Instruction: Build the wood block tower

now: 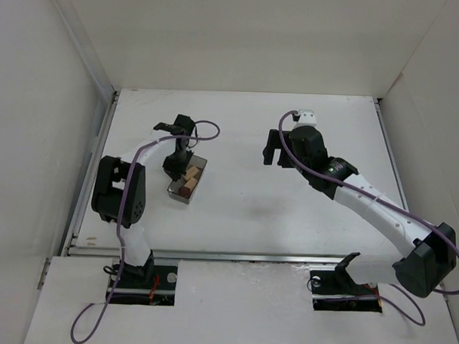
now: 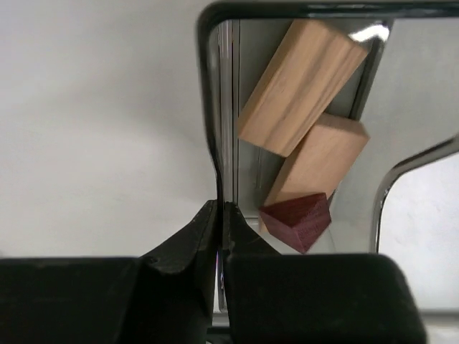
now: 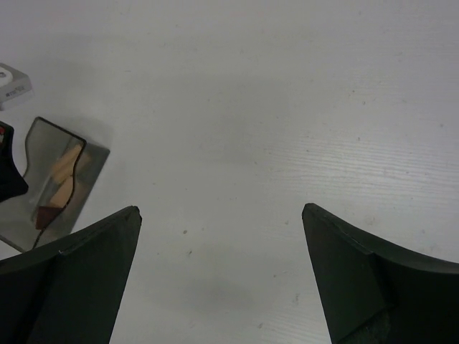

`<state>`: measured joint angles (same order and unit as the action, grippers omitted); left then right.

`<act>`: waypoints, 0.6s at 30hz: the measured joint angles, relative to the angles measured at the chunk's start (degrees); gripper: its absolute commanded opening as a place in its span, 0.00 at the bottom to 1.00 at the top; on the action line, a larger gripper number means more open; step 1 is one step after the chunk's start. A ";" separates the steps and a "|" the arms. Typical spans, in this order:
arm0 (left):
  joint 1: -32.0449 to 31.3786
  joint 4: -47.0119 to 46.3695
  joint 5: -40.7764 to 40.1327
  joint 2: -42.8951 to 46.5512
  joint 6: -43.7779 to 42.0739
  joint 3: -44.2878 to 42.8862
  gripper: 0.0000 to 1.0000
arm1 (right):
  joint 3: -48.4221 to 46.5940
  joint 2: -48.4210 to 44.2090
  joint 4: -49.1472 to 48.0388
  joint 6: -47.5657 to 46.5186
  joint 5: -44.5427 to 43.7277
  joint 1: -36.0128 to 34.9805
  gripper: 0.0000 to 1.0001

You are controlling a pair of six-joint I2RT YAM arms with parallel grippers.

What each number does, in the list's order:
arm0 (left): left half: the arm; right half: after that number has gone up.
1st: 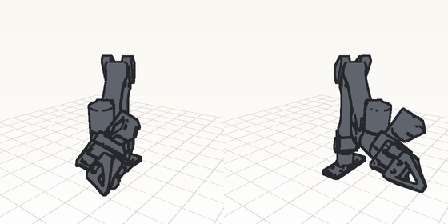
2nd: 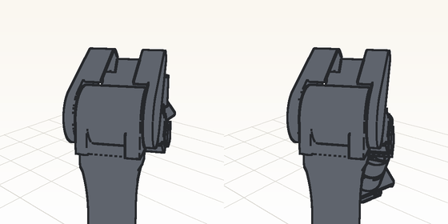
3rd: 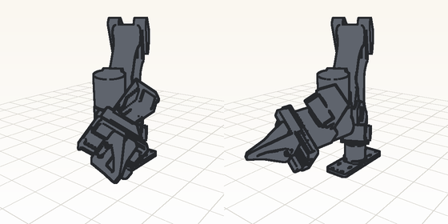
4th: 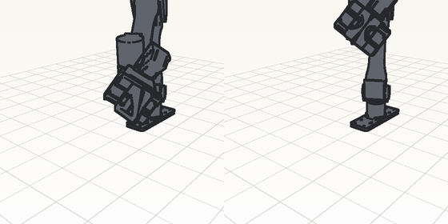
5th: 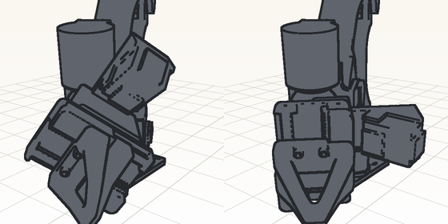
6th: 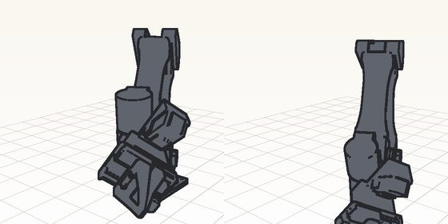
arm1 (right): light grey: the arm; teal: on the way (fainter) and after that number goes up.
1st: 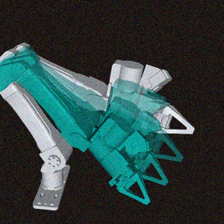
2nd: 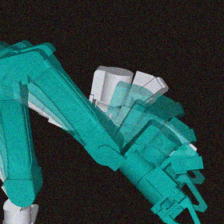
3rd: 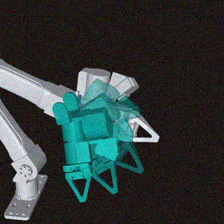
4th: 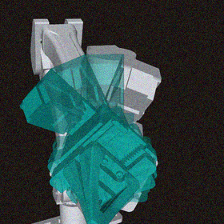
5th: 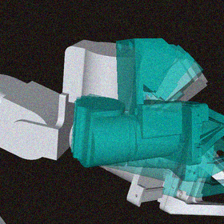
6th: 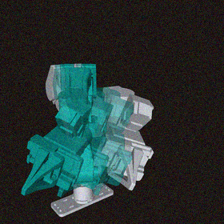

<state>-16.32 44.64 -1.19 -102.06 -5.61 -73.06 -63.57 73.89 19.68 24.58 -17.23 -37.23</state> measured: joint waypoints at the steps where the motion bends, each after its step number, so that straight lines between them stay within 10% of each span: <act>1: -0.79 -0.39 -2.97 -0.33 -0.63 -1.27 0.00 | 0.00 -0.07 0.13 -0.04 -0.76 0.00 1.00; 9: -14.27 -23.56 -38.88 -1.70 -15.96 -6.10 0.00 | 0.00 -2.03 1.51 -0.15 -5.60 0.00 1.00; 18: -26.10 -39.32 -56.43 -12.09 -27.52 1.90 0.07 | 1.51 -6.58 2.16 0.07 -9.27 0.00 1.00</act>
<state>-42.41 5.32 -57.63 -114.15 -33.12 -71.16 -62.06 67.31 21.85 24.64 -26.50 -37.23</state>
